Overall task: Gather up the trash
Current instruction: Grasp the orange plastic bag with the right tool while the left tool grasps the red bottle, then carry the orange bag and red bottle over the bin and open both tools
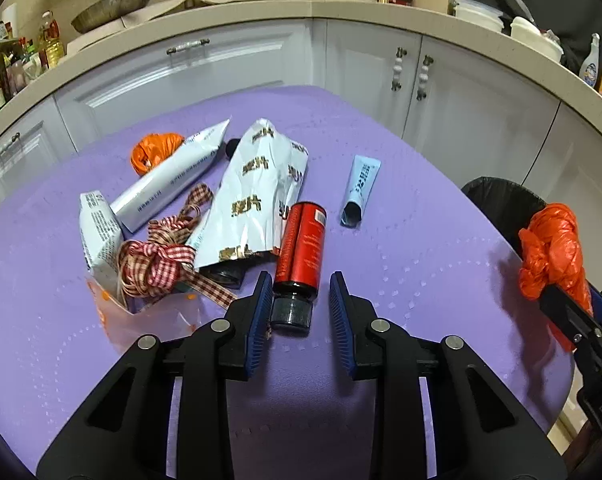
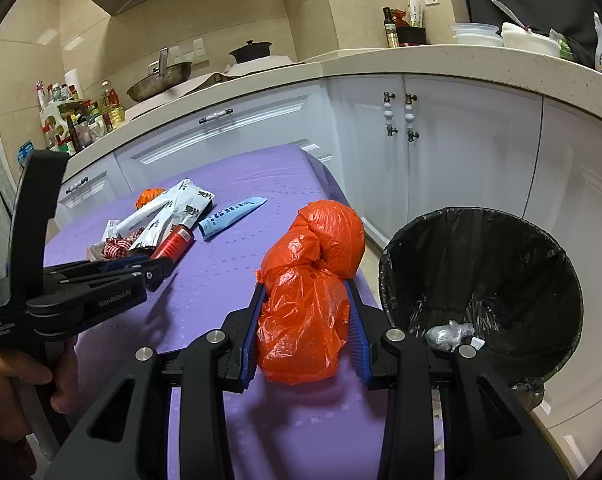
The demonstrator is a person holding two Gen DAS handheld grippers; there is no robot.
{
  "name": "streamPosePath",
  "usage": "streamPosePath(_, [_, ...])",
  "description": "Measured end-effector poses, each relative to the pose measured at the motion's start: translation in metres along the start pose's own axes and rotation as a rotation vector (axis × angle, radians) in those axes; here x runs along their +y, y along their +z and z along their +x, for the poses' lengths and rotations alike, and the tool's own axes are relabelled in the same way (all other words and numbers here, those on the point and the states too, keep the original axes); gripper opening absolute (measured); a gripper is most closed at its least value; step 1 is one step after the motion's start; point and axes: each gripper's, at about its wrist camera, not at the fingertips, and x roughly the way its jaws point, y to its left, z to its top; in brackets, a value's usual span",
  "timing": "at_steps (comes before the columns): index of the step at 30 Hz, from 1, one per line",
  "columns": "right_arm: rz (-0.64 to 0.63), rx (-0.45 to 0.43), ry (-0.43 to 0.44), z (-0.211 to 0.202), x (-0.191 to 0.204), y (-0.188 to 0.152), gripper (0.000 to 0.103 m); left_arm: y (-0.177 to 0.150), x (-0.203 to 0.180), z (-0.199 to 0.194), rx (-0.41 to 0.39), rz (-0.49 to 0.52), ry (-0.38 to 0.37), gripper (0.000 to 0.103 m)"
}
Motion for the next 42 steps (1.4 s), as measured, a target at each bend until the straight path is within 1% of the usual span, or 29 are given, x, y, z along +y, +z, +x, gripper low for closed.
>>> streamPosePath(1, [0.002, 0.0, 0.0, 0.0, -0.001, 0.0, 0.038, 0.0, 0.0, 0.001, 0.006, -0.001, -0.002, 0.029])
streamPosePath(2, [0.002, 0.001, 0.0, 0.0, -0.001, 0.0, 0.038, 0.0, 0.0, 0.002, 0.011, -0.001, -0.004, 0.023])
streamPosePath(7, [0.002, 0.001, -0.001, 0.001, -0.002, 0.0, 0.038, 0.0, -0.001, 0.001, 0.007, 0.007, -0.007, 0.023])
streamPosePath(12, [0.001, -0.009, -0.021, -0.001, -0.003, 0.0, 0.038, 0.0, -0.001, -0.007, -0.029, 0.0, -0.009, 0.023])
streamPosePath(18, [0.001, -0.028, -0.063, -0.009, -0.01, 0.003, 0.038, -0.004, -0.004, -0.025, -0.054, -0.004, -0.045, 0.023])
streamPosePath(21, [0.002, -0.041, -0.105, -0.014, -0.019, 0.006, 0.038, -0.003, -0.01, -0.036, -0.073, 0.006, -0.066, 0.023])
streamPosePath(25, [0.02, -0.051, -0.165, -0.02, -0.035, 0.007, 0.038, -0.002, -0.023, -0.047, -0.1, 0.028, -0.105, 0.023])
streamPosePath(32, [0.053, -0.07, -0.278, -0.034, -0.069, 0.01, 0.038, 0.004, -0.054, -0.05, -0.127, 0.076, -0.169, 0.023])
streamPosePath(38, [0.081, -0.079, -0.339, -0.041, -0.096, 0.01, 0.038, 0.012, -0.083, -0.047, -0.15, 0.114, -0.217, 0.023])
streamPosePath(42, [0.089, -0.079, -0.359, -0.04, -0.109, 0.01, 0.038, 0.019, -0.106, -0.046, -0.174, 0.144, -0.246, 0.023])
